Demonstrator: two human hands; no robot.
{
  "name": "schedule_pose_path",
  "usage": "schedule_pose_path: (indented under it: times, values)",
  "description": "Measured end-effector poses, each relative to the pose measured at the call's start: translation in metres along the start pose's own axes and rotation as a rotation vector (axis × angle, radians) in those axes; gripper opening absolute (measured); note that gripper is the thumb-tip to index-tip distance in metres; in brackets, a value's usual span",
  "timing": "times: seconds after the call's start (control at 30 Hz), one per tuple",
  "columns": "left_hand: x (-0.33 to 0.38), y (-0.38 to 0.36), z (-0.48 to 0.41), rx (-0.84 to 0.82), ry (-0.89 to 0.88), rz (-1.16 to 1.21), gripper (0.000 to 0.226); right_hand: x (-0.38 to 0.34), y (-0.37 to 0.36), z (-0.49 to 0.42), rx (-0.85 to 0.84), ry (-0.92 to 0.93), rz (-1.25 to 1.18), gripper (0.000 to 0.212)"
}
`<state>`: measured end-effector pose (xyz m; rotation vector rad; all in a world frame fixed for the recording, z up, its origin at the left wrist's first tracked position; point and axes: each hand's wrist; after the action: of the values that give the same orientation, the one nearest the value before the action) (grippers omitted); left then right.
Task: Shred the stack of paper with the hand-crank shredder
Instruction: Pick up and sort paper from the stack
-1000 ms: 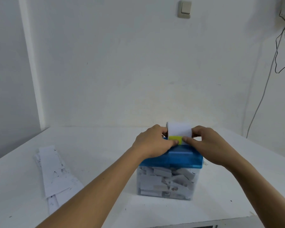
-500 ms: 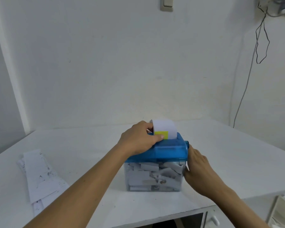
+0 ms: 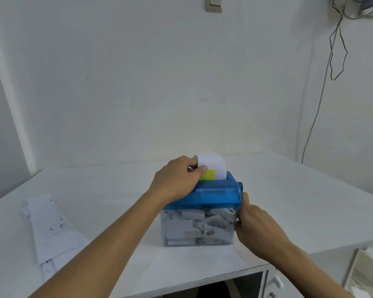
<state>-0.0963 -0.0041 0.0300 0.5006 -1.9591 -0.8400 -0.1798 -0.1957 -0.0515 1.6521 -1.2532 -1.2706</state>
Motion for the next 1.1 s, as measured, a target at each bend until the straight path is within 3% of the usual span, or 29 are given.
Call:
schedule_pose_path:
  times: [0.17,0.37,0.5,0.67,0.8,0.9,1.0,1.1]
  values:
    - [-0.006,-0.002,0.000,0.064,-0.043,0.094,0.033,0.001,0.008,0.006,0.042,-0.027,0.071,0.020]
    - [-0.007,-0.002,0.000,0.050,-0.082,0.087,0.023,-0.003,0.028,0.003,-0.088,-0.095,0.110,0.009]
    - [-0.002,0.000,0.005,0.053,-0.082,0.013,0.028,-0.014,0.063,-0.006,-0.311,-0.091,0.075,0.015]
    - [0.012,-0.004,0.013,-0.090,0.001,-0.310,0.080,-0.028,0.106,-0.029,-0.668,-0.234,0.009,0.024]
    - [0.014,-0.009,0.010,-0.092,-0.004,-0.398,0.081,-0.032,0.127,-0.048,-0.851,-0.258,0.069,0.024]
    - [0.015,-0.009,0.009,-0.097,-0.007,-0.377,0.079,-0.034,0.125,-0.039,-0.661,-0.212,0.156,0.020]
    - [0.016,-0.008,0.010,-0.097,0.003,-0.342,0.079,-0.025,0.106,-0.005,-0.144,-0.044,0.329,0.033]
    - [0.016,-0.007,0.009,-0.091,0.012,-0.322,0.083,-0.004,0.082,0.020,0.273,0.303,0.392,0.023]
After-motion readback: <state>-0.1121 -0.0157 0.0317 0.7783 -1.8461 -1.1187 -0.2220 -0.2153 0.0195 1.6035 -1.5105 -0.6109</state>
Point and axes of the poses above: each hand's wrist, its own z-axis away from the middle knuckle, its own y-axis out of the back of the hand, x = y × z, and after that the axes turned 3 degrees about z, right-handed
